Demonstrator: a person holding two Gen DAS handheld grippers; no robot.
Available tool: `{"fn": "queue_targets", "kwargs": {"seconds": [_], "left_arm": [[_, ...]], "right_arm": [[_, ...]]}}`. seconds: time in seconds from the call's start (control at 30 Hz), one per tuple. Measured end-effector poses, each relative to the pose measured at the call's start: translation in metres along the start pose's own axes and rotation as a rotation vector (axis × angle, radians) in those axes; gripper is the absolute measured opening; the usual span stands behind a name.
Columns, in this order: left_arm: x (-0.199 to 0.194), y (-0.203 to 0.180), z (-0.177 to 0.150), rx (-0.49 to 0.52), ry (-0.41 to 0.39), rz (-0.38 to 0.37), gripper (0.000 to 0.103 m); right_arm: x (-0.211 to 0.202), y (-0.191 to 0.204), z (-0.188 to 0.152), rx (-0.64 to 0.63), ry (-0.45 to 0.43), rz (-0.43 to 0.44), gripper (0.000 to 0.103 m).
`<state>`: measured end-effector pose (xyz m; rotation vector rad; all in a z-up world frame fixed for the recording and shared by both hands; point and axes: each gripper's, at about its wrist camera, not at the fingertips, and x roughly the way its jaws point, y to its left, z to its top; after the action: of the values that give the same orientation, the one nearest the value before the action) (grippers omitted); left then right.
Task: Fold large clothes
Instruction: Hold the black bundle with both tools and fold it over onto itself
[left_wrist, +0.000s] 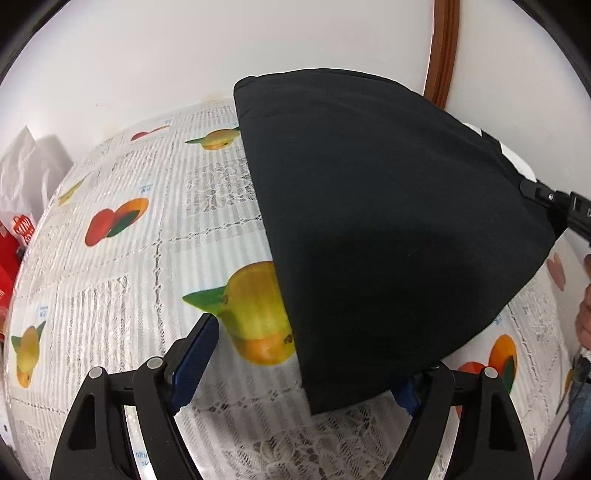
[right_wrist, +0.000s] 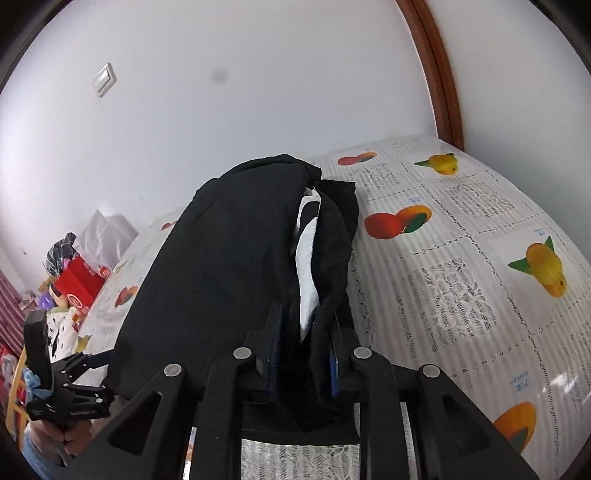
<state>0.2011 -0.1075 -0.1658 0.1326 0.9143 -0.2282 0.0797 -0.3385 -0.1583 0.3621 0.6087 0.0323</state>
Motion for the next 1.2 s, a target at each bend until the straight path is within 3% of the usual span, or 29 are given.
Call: {"fn": "queue_targets", "kwargs": {"seconds": [0.07,0.17,0.23,0.3,0.4,0.67,0.8,0.93,1.2], "left_arm": [[0.002,-0.003,0.003,-0.008,0.004,0.01,0.082],[0.003,-0.005,0.004,-0.005,-0.001,0.007,0.082],[0.003,-0.006,0.003,-0.004,-0.005,0.008,0.082],[0.003,-0.006,0.001,-0.007,-0.004,0.007,0.082],[-0.001,-0.007,0.0,-0.013,0.0,0.003,0.082],[-0.015,0.004,-0.014,-0.016,0.005,-0.053,0.078],[-0.026,0.007,-0.023,-0.033,-0.019,-0.092,0.076],[-0.031,0.008,-0.026,-0.047,-0.033,-0.121,0.065],[-0.03,0.004,-0.021,-0.086,-0.041,-0.146,0.036]], "right_arm": [[0.0,0.006,0.002,-0.021,0.015,-0.013,0.011],[-0.022,0.01,0.002,-0.065,-0.038,0.058,0.009],[-0.025,0.01,-0.003,-0.081,-0.03,0.059,0.009],[-0.017,0.01,-0.011,-0.103,0.025,0.015,0.011],[-0.019,0.005,-0.023,-0.117,0.057,-0.011,0.022],[-0.061,-0.008,-0.042,-0.16,0.055,-0.046,0.024],[-0.064,-0.013,-0.055,-0.17,0.124,0.005,0.03],[-0.053,-0.012,-0.063,-0.152,0.114,-0.041,0.03],[-0.017,-0.017,-0.049,-0.015,0.136,-0.025,0.029]]}}
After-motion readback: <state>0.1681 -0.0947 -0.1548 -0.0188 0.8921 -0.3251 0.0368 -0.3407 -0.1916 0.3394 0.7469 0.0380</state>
